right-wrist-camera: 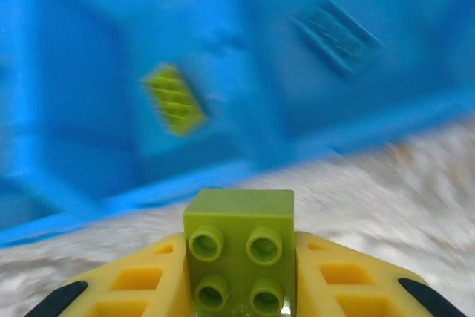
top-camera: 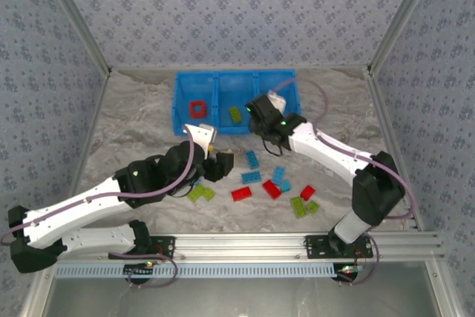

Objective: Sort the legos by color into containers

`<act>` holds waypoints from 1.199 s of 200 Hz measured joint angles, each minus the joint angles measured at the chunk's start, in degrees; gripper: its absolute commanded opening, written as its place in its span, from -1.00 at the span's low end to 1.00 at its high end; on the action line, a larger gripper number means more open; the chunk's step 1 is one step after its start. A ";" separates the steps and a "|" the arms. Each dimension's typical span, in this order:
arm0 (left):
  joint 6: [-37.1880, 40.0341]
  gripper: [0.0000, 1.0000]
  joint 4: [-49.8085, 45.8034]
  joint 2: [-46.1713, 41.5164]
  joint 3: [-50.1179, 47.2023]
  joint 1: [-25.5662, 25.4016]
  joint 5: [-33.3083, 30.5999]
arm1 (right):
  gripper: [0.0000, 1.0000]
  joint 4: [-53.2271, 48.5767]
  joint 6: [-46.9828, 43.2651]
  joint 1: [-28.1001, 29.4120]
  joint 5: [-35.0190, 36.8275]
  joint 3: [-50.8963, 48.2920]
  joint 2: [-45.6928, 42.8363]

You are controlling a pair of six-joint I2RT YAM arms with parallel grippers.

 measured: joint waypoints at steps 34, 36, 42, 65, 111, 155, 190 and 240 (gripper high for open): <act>-2.12 0.32 -3.76 -1.97 1.57 0.00 -7.56 | -0.34 3.65 -13.22 1.31 -4.37 11.98 10.49; -2.29 0.32 -4.02 -2.01 1.70 0.00 -7.91 | -0.35 3.89 -13.86 1.11 -4.74 12.39 11.19; -2.51 0.32 -4.63 -2.16 2.05 0.00 -8.85 | -0.35 4.33 -15.61 0.50 -6.27 13.40 13.11; -3.32 0.32 -5.66 -2.58 2.86 0.00 -10.84 | -0.36 5.53 -20.50 -3.13 -13.70 15.82 20.06; -3.80 0.32 -6.78 -2.43 3.08 0.00 -11.80 | -0.36 3.13 -24.74 -8.83 -25.20 25.49 30.38; -4.00 0.32 -6.80 -1.25 3.08 0.00 -11.76 | -0.32 1.18 -24.68 -9.03 -28.83 31.56 34.88; -4.52 0.33 -6.80 -1.20 3.08 0.00 -11.72 | -0.14 -0.83 -24.02 -9.16 -29.70 34.27 38.32; -7.76 0.34 -12.61 1.51 3.17 0.17 -11.76 | 0.15 -2.69 -23.08 -9.35 -29.53 34.77 39.17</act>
